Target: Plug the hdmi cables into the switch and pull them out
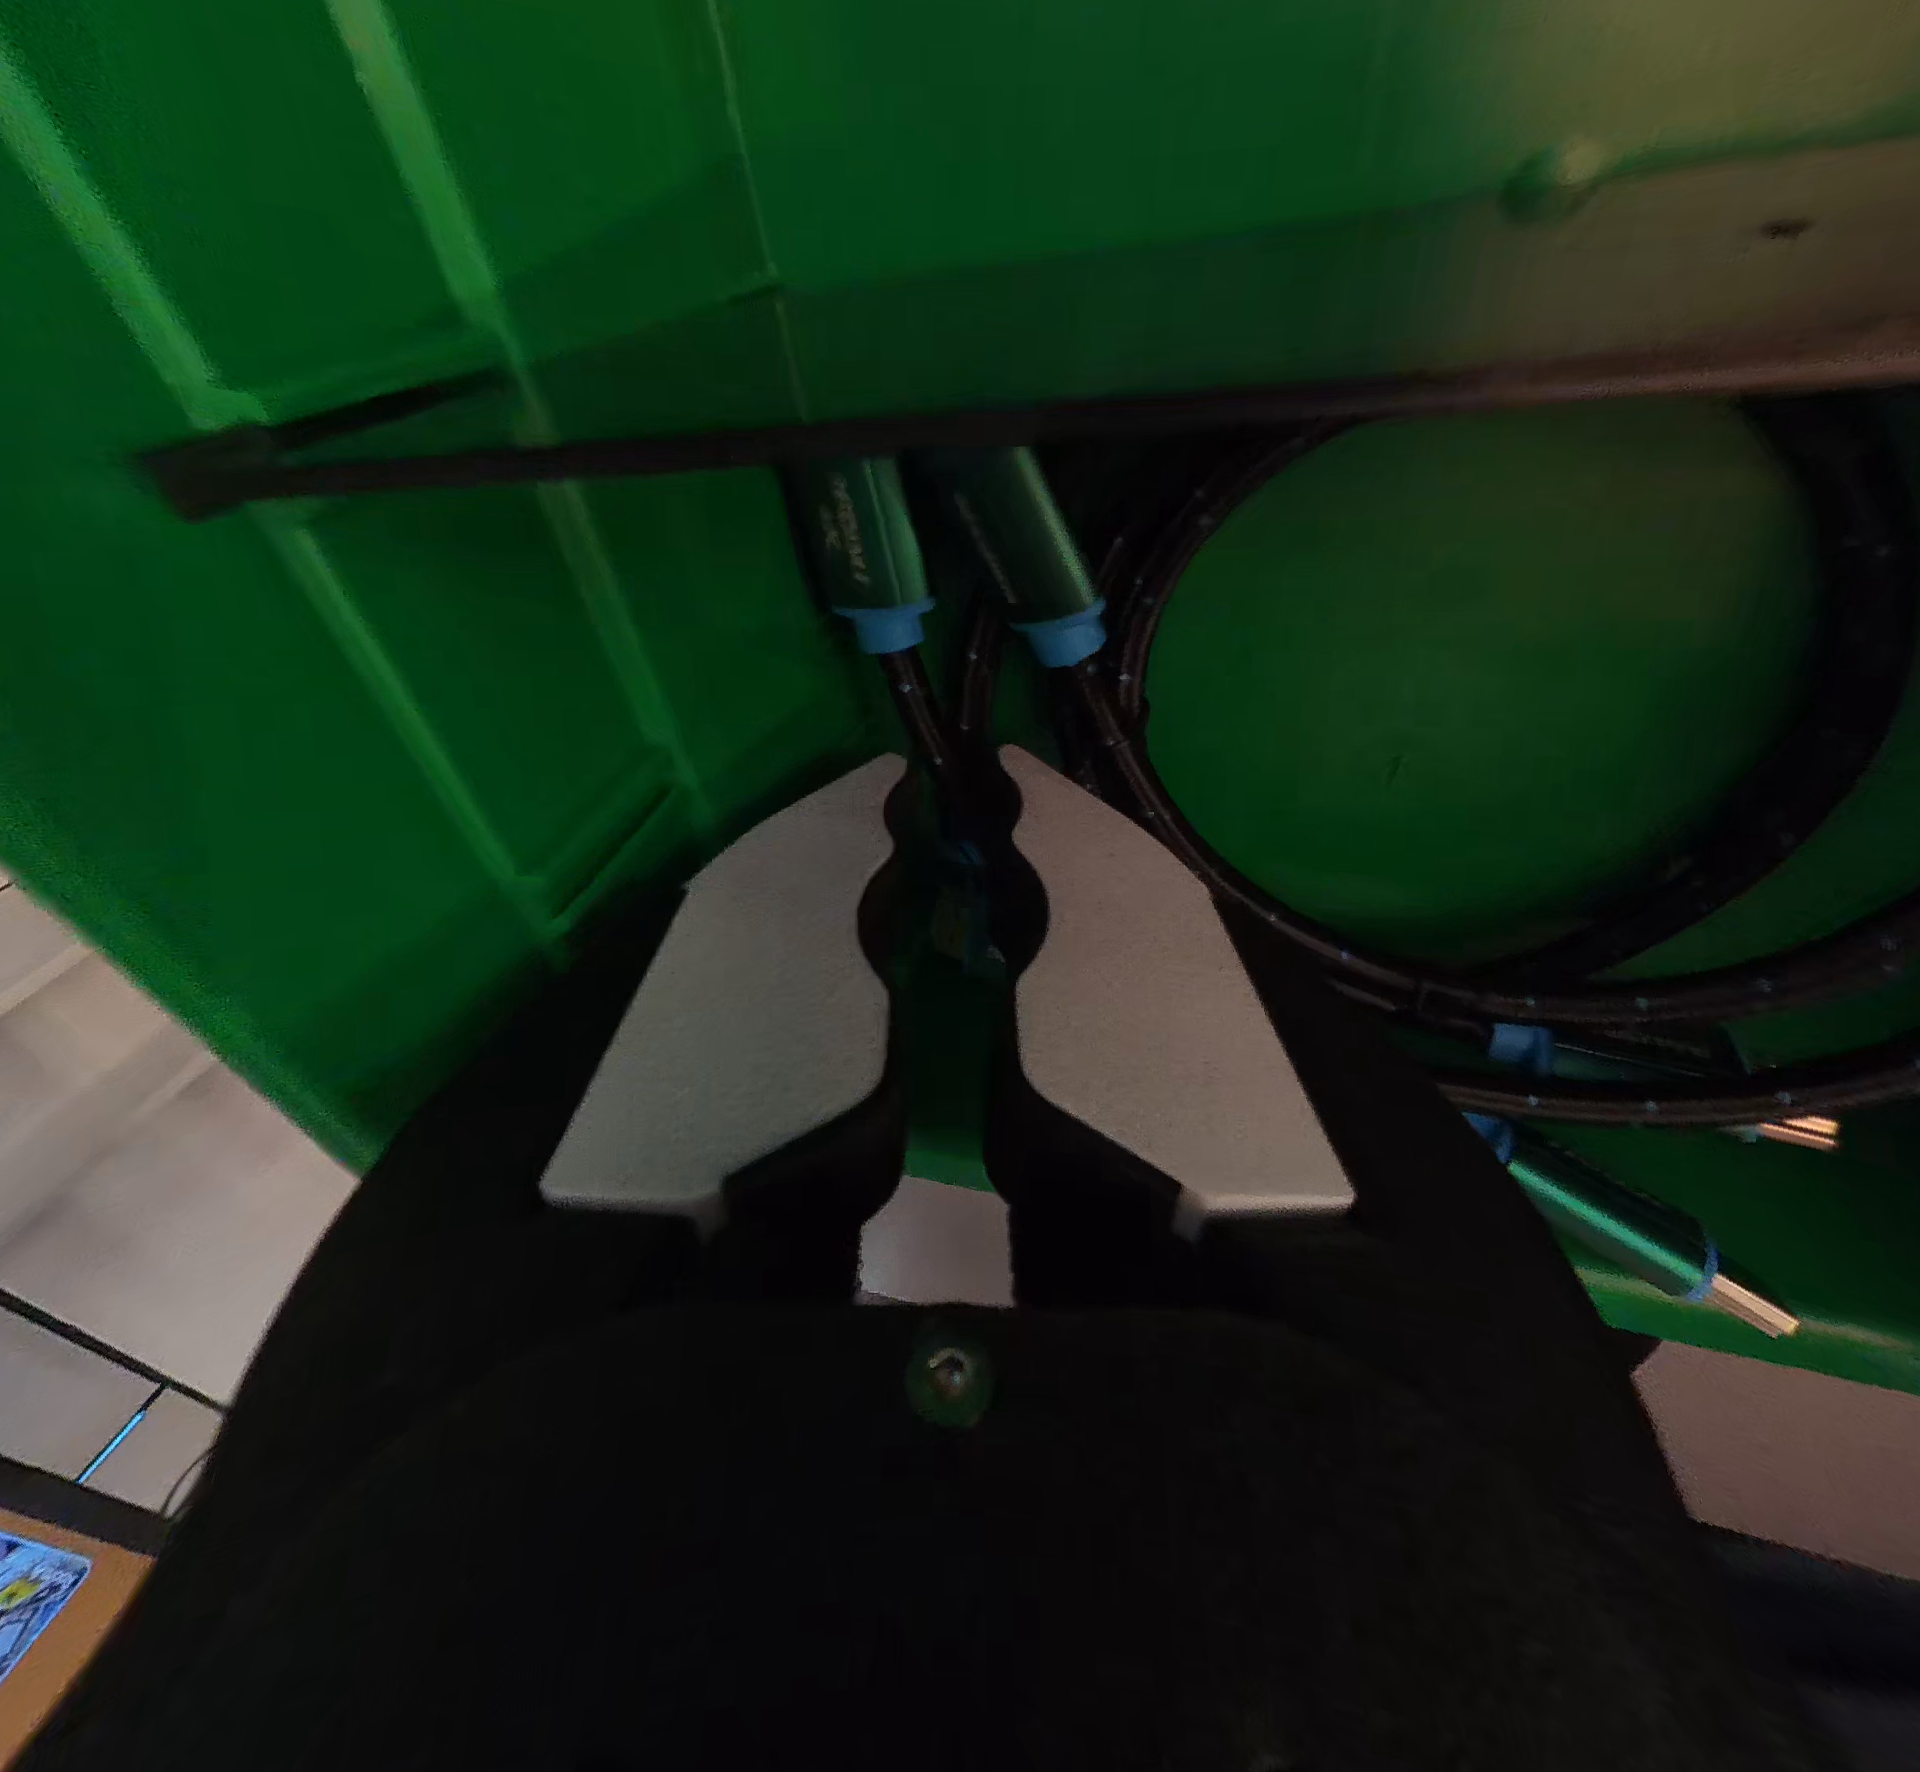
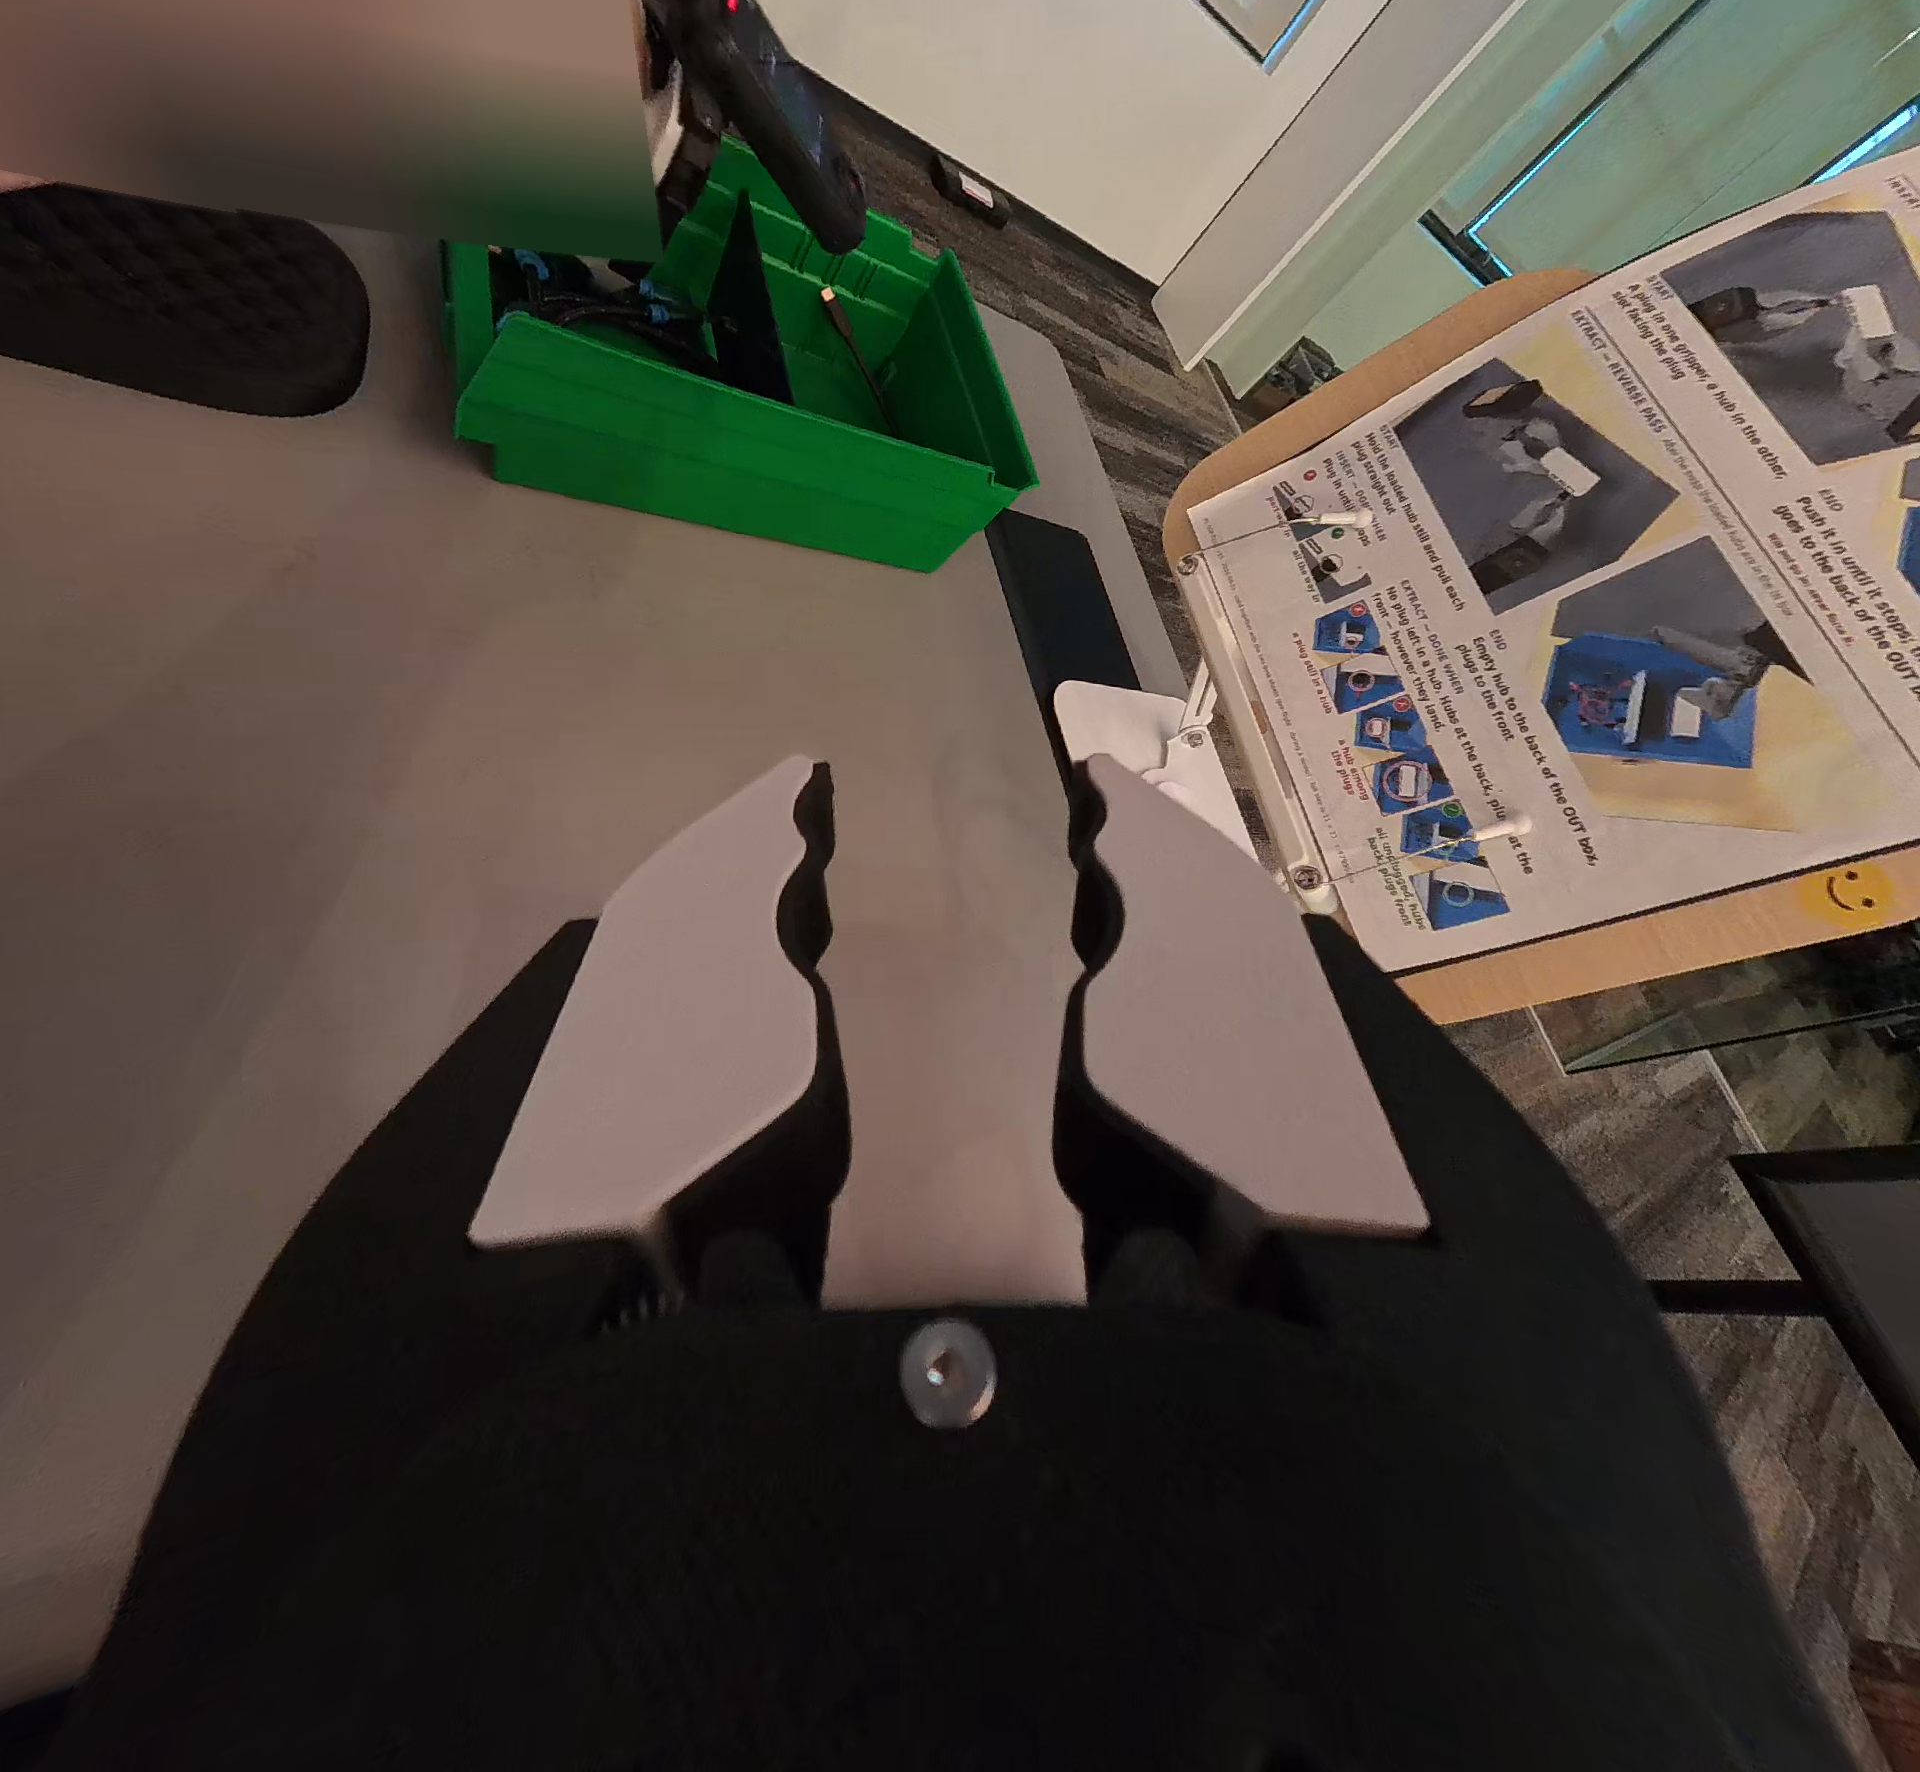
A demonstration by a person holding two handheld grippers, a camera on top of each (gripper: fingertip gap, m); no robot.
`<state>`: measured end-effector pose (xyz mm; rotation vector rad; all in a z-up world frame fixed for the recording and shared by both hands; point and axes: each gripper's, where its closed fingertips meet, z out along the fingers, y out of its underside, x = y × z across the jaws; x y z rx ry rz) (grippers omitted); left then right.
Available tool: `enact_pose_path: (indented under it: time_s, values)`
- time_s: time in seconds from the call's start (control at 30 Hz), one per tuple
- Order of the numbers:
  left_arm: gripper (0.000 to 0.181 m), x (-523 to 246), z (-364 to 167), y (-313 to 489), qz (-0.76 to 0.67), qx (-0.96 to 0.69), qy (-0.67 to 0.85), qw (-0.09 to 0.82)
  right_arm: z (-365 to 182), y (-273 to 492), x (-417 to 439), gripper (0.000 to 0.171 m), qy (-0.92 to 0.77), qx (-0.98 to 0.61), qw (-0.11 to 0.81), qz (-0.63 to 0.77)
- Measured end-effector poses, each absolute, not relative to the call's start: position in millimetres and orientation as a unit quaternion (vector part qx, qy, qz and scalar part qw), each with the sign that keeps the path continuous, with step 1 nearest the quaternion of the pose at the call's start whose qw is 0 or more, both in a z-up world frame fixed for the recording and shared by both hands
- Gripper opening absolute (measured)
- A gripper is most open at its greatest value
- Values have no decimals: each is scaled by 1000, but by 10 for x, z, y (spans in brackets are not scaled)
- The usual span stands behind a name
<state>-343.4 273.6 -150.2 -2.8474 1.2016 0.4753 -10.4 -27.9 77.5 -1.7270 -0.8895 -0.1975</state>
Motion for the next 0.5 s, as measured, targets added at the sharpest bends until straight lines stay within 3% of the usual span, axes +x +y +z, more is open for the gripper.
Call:
enact_pose_path:
  time_s: [0.27,0.5]
  values:
    - [10,-3433,-1419,2731,153,-903,401,18,745,-273,-119,43,-381,-735,554,-82]
    - [8,-3401,-1039,2783,153,-898,401,96,733,-265,-116,43,-381,-737,552,-84]
